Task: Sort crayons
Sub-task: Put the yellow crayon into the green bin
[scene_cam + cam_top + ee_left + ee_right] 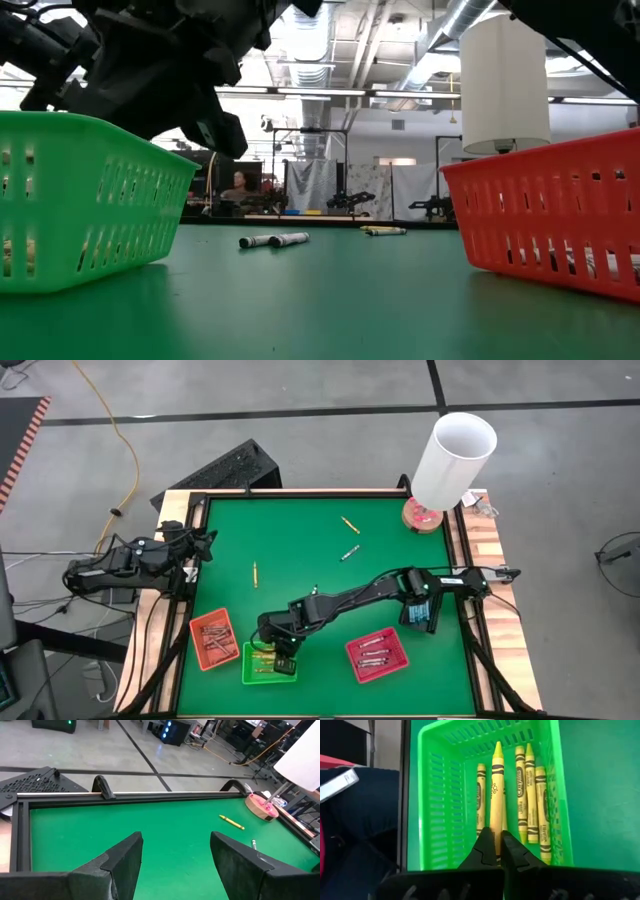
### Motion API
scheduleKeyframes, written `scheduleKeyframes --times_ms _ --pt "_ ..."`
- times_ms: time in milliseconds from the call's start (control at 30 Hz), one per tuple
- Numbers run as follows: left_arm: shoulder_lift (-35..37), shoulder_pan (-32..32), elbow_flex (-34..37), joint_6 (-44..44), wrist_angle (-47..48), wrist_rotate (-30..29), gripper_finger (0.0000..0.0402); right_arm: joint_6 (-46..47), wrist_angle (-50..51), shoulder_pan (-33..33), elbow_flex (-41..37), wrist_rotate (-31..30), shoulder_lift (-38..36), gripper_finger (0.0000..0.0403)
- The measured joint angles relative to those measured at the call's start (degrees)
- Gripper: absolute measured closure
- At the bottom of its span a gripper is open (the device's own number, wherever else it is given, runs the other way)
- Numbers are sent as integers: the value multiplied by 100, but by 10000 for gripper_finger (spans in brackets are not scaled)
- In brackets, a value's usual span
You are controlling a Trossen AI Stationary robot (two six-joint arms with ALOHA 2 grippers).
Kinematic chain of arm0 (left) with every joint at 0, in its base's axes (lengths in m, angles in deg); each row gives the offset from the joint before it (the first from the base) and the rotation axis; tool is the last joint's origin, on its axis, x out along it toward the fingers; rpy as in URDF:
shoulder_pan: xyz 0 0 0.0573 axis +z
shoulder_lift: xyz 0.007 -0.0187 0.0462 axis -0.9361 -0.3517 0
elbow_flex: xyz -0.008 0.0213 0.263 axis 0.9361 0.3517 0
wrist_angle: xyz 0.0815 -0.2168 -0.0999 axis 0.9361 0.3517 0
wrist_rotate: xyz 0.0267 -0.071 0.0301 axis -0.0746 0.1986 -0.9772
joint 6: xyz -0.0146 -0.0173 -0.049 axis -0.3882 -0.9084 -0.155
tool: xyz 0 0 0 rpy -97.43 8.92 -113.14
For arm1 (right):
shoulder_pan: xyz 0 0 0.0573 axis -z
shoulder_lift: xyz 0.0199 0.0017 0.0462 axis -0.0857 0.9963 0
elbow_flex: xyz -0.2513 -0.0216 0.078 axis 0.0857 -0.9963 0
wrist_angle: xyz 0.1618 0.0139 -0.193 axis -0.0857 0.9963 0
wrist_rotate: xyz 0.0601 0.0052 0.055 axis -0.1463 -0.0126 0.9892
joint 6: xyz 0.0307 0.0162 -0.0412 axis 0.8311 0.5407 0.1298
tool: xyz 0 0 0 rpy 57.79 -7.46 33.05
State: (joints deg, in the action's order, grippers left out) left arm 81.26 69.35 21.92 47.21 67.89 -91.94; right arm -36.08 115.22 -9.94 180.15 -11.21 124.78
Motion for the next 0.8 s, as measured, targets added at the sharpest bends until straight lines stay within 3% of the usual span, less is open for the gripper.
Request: scheduleKeyframes --times_ms 267,800 --pt "0 -2 -2 -2 2 1 178 89 -179 120 -9 614 220 403" --pt "-2 -2 -2 7 6 4 178 86 -184 232 0 852 283 403"
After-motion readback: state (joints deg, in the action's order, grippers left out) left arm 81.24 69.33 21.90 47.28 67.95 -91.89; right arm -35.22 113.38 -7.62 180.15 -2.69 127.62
